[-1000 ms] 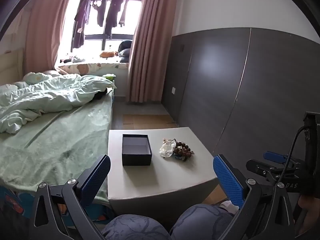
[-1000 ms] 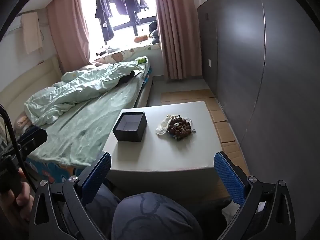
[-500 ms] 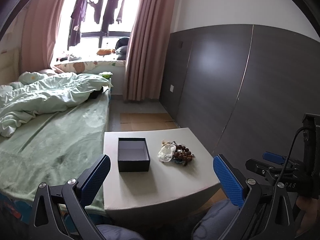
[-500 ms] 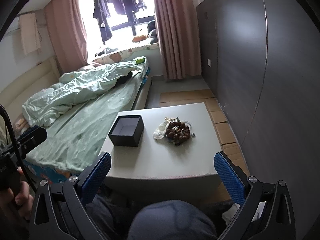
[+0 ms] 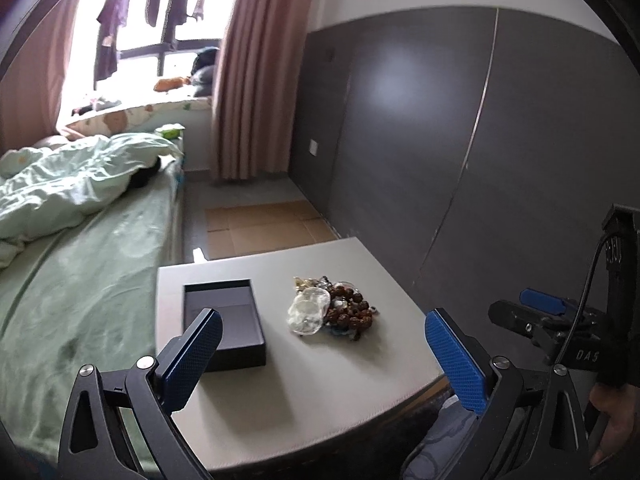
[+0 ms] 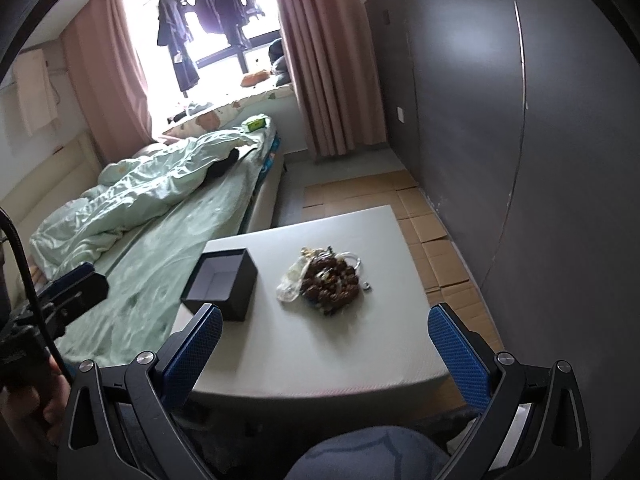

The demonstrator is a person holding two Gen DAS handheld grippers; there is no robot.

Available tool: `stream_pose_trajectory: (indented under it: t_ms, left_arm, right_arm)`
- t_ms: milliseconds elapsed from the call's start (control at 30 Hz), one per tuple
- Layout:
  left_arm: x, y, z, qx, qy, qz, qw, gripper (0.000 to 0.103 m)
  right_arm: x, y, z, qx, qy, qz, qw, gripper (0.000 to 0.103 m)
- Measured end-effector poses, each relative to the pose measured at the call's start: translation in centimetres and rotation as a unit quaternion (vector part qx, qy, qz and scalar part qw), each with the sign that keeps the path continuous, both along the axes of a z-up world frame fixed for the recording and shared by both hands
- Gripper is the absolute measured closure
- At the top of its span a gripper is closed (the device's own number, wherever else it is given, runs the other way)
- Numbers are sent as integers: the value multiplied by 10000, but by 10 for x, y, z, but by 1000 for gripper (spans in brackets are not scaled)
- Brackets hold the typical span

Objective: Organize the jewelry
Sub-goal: 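Move both tools toward the jewelry pile on the table, then close the left gripper on the white cloth pouch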

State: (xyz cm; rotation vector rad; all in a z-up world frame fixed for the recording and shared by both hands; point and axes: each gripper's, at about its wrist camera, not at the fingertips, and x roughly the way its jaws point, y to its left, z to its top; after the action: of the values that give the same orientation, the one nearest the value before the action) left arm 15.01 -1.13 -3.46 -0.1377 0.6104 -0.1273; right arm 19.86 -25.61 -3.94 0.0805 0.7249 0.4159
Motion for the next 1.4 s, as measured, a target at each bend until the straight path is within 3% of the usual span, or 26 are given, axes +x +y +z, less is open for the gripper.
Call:
stream_pose_trajectory:
  t_ms: [333,633,867,1067,1233,1400]
  left_arm:
    - [54,-6,-29,-141,457,-317,9984,15]
    - [98,1,-36,-343,840,-362,9952,25]
    - [142,4,-61,-638,1407,-419,9871,39]
    - [175,6,-93,-720,1910,-518,9776,50]
    - [191,6,-115,-956,2096,-661,9708,51]
    - [202,0,-140,-1130,2219,-731,9657,51]
  right_arm:
    - [50,-22,-27,348,434,-414,9976,0]
    - [85,-17,-36,609,687,-421,9949,5]
    - [119,-14,-53,868,1028,-368,9902,15]
    - [134,-19,-88,1150,1400,-415,9826,27]
    - [148,-22,-115,1338,1804,-621,9725,32]
    - [153,-19,-124,1439,1958,-640,9679,32]
